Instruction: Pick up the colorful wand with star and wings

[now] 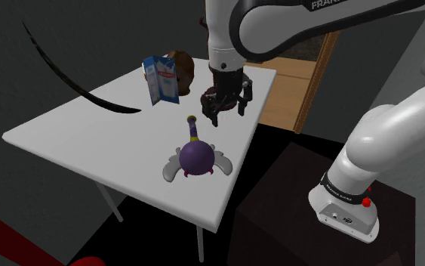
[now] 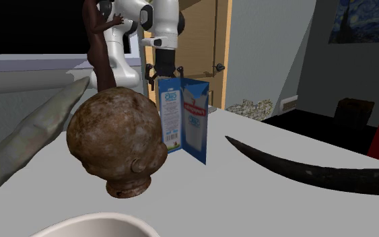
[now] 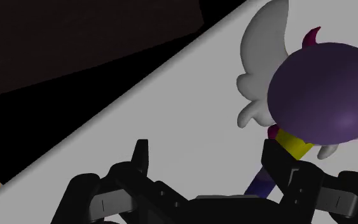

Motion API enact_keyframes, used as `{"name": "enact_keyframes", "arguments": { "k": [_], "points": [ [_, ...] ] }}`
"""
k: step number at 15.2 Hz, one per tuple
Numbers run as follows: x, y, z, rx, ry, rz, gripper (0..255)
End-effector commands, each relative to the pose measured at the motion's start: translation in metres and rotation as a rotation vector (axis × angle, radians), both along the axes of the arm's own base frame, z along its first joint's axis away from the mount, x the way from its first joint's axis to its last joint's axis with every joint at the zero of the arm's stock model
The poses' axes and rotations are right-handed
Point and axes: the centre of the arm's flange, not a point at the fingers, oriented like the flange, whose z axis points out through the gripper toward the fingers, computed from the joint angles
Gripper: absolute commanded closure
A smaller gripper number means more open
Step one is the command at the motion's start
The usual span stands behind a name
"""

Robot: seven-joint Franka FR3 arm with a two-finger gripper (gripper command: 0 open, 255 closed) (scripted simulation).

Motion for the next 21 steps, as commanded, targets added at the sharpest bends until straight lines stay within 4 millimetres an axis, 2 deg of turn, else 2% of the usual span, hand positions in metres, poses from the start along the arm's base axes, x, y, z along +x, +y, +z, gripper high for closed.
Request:
{"name": "enact_keyframes", "arguments": {
  "k": [1, 7, 15, 17, 18, 21],
  "points": [
    [0.013, 0.022, -0.006, -0.011, -0.020, -0.067, 0],
    [0.063, 0.080, -0.028, -0.051, -0.075, -0.251, 0],
    [0.067, 0.084, -0.069, -0.053, -0.078, -0.261, 0],
    [0.067, 0.084, -0.069, -0.053, -0.078, -0.261, 0],
    [0.066, 0.083, -0.070, -0.053, -0.078, -0.261, 255],
    [0.066, 0.084, -0.069, -0.053, -0.078, -0.261, 255]
  ]
}}
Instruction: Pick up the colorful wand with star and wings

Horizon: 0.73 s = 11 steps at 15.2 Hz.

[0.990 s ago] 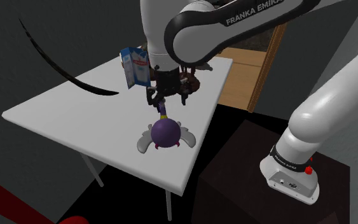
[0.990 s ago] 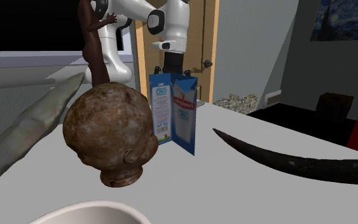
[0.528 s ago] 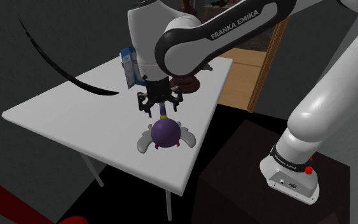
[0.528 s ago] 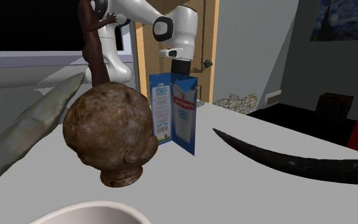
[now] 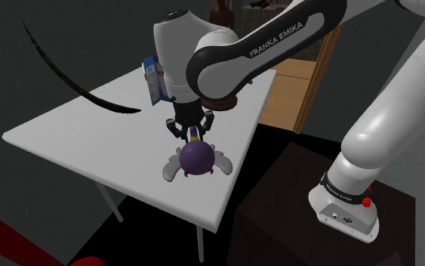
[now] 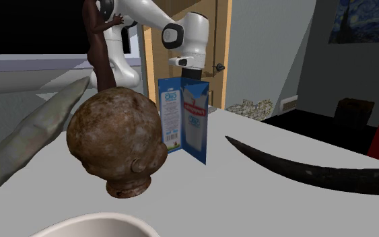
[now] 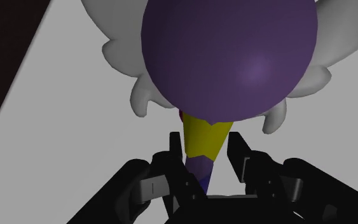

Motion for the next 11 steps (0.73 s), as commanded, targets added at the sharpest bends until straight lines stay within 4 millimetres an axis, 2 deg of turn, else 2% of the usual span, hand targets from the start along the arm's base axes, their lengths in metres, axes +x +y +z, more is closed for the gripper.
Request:
{"name": "enact_keyframes", "arguments": {
  "k": [1, 6, 11],
  "points": [
    [0.000, 0.000, 0.000, 0.000, 0.001, 0.000, 255],
    [0.000, 0.000, 0.000, 0.000, 0.001, 0.000, 255],
    [0.000, 0.000, 0.026, 0.000, 0.001, 0.000, 255]
  ]
}}
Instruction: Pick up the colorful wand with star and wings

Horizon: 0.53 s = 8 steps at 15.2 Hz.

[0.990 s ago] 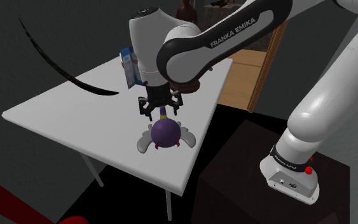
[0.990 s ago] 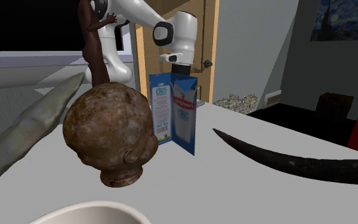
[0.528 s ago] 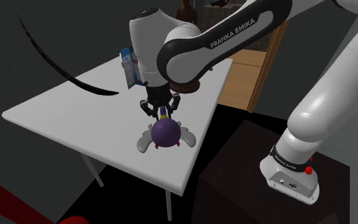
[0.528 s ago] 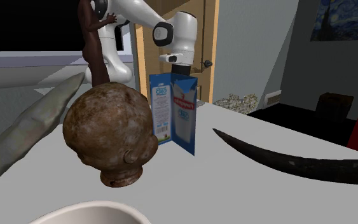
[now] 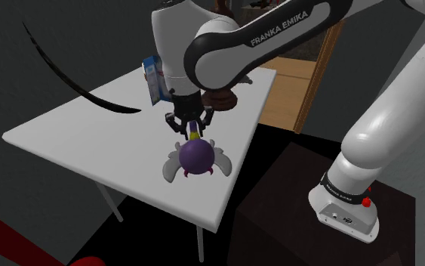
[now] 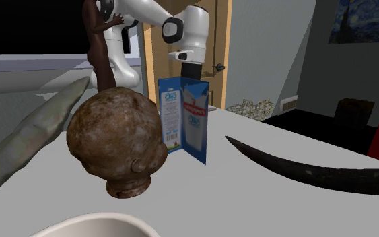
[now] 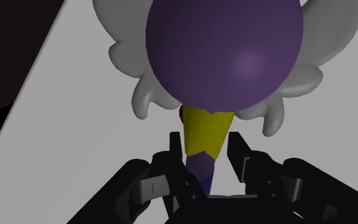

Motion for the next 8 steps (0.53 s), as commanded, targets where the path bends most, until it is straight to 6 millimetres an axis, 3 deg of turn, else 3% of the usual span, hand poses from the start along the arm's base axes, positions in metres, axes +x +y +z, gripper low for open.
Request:
{"name": "enact_keyframes", "arguments": {
  "k": [1, 8],
  "points": [
    [0.000, 0.000, 0.012, 0.000, 0.000, 0.000, 255],
    [0.000, 0.000, 0.049, 0.000, 0.000, 0.000, 255]
  ]
}}
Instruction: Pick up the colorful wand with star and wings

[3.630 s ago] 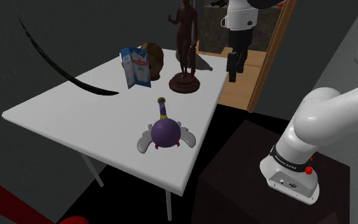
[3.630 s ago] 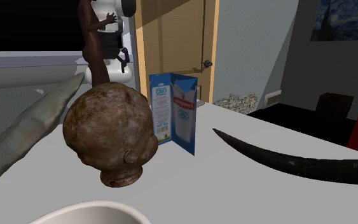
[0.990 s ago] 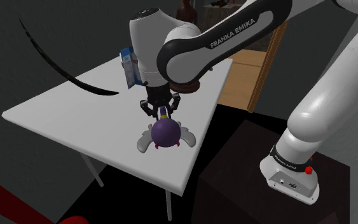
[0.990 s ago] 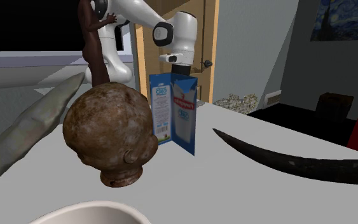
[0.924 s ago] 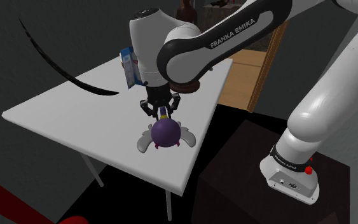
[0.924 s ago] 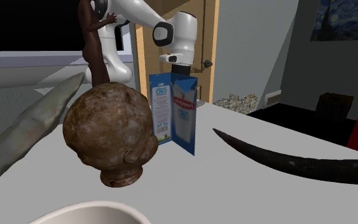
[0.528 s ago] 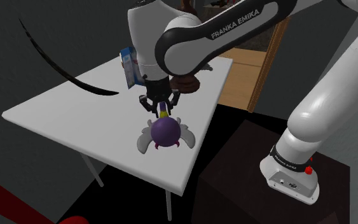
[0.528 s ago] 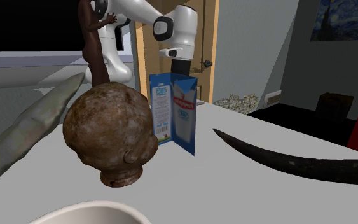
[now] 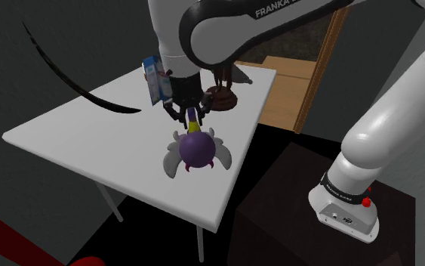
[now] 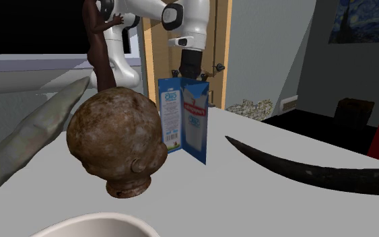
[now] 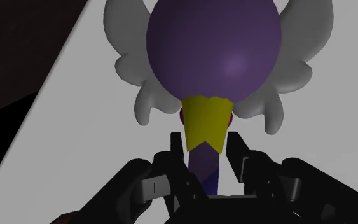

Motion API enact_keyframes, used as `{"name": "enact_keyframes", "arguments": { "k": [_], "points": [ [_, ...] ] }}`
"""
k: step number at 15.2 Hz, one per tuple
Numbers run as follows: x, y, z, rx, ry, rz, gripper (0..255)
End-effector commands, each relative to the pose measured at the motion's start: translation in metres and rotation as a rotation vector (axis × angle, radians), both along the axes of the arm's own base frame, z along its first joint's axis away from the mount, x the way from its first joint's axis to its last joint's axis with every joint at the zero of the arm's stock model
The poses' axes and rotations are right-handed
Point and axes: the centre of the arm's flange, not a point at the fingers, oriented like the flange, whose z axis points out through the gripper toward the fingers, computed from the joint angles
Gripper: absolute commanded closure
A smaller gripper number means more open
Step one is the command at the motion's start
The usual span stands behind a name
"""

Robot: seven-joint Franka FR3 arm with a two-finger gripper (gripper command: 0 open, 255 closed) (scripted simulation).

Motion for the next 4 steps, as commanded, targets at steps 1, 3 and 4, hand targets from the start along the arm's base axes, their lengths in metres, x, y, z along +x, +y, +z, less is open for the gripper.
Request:
{"name": "enact_keyframes", "arguments": {
  "k": [1, 3, 4],
  "points": [
    [-0.0005, 0.0003, 0.0105, 0.000, 0.000, 0.000, 255],
    [-0.0005, 0.0002, 0.0165, 0.000, 0.000, 0.000, 255],
    [-0.0005, 0.0003, 0.0165, 0.000, 0.000, 0.000, 255]
  ]
}}
